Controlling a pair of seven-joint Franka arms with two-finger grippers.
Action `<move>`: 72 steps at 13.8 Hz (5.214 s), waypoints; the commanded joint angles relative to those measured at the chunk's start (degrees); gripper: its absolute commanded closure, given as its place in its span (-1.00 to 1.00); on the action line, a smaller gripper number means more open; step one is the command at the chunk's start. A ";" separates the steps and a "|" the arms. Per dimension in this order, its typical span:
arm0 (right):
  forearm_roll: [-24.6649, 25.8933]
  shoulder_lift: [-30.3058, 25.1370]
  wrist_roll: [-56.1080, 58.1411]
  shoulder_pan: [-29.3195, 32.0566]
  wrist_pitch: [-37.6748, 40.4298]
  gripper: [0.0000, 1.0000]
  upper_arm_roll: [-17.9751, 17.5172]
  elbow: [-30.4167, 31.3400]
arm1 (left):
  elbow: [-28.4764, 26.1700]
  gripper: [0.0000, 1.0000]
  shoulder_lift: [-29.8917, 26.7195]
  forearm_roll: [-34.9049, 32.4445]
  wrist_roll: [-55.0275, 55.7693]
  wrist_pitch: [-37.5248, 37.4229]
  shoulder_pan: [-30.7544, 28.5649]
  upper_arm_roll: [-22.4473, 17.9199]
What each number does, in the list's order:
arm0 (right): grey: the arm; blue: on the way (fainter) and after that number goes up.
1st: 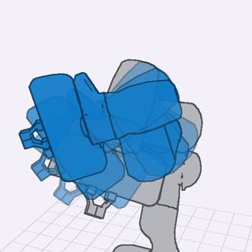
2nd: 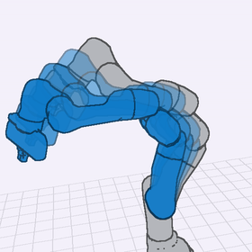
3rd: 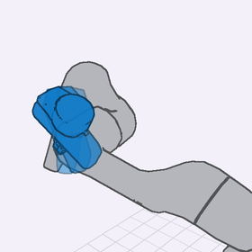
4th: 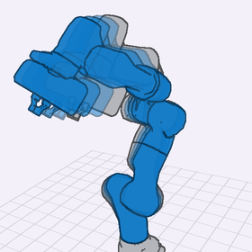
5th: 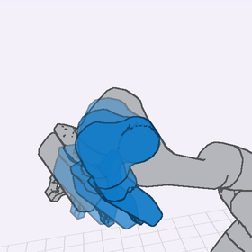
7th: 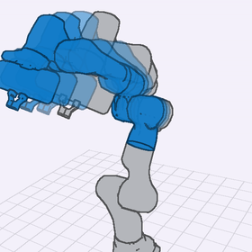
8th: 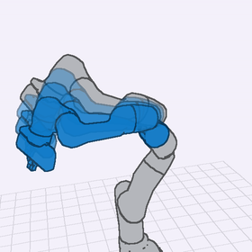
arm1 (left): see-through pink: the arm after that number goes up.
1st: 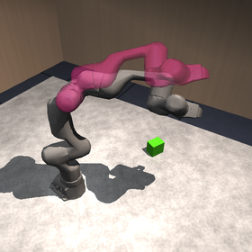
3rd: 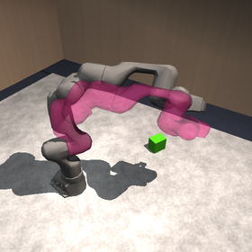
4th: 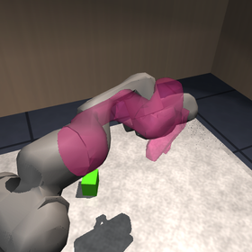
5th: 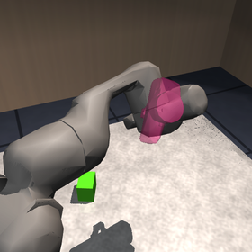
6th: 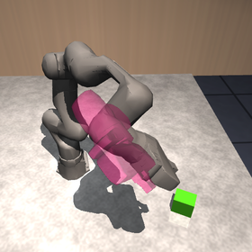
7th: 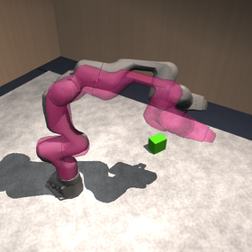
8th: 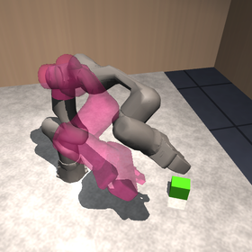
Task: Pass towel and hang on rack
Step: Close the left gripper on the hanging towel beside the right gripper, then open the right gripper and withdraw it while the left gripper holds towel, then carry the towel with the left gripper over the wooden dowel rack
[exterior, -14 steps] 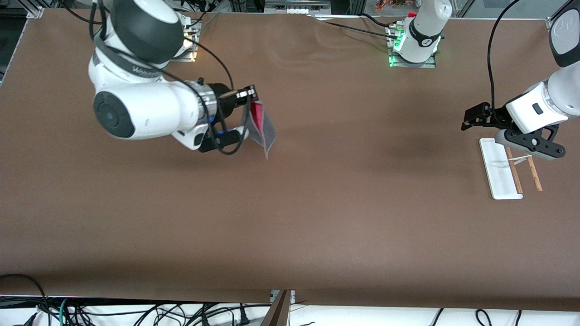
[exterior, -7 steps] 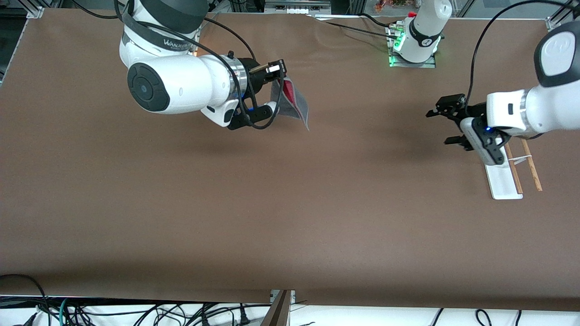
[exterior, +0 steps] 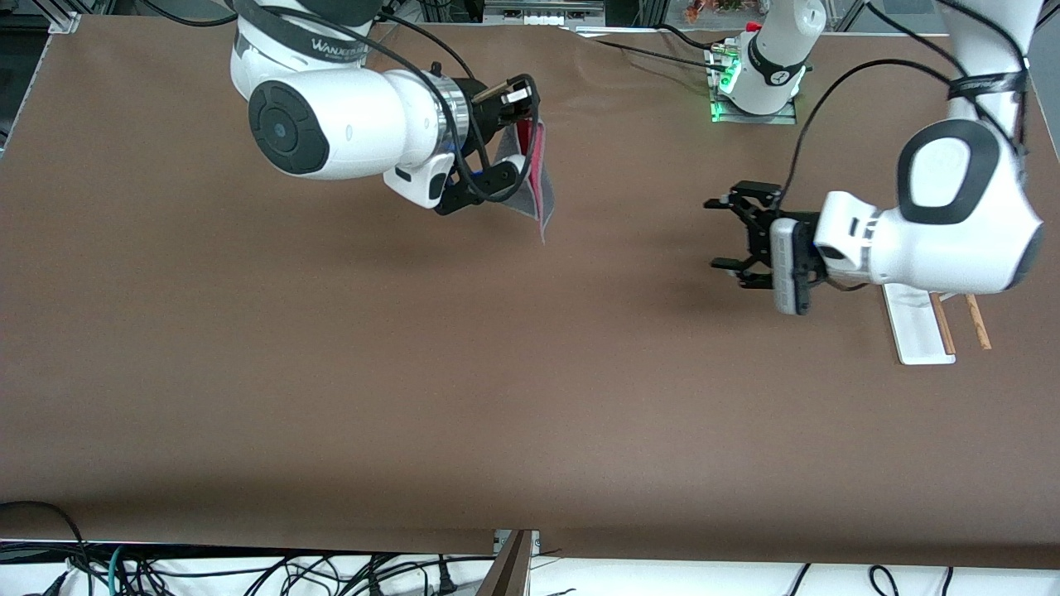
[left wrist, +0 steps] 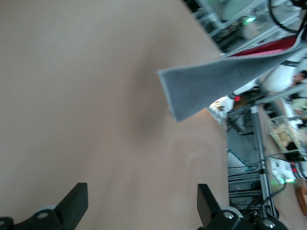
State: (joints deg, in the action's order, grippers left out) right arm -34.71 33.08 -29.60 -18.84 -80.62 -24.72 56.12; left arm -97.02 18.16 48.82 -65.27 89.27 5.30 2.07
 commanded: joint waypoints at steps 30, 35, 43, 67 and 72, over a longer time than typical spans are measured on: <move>-0.45 -1.44 -5.73 -3.92 -3.05 1.00 -0.24 -0.49 | -17.33 1.00 2.32 28.70 -44.94 10.66 0.68 14.02; -0.36 -1.44 -5.65 -3.83 -2.87 1.00 -0.15 -0.49 | -17.33 1.00 2.23 28.70 -46.00 10.40 0.24 14.02; -0.27 -1.44 -5.30 -2.87 -2.00 -1.00 0.28 -0.40 | -17.06 1.00 1.88 28.62 -46.44 9.44 -0.20 14.02; 39.24 -24.29 35.12 15.76 -1.37 -1.00 21.03 26.41 | 6.21 1.00 3.10 -26.55 -24.47 -12.01 -25.05 12.96; 37.54 -31.21 34.61 16.12 -5.85 -1.00 21.73 35.17 | 17.03 1.00 6.45 -33.26 -24.64 -12.01 -32.45 12.35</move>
State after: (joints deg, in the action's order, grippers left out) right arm 3.83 8.48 4.94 -2.37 -83.44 -3.53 83.64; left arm -84.96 22.85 17.52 -90.24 79.09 -26.17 14.03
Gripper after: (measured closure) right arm 0.000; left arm 0.982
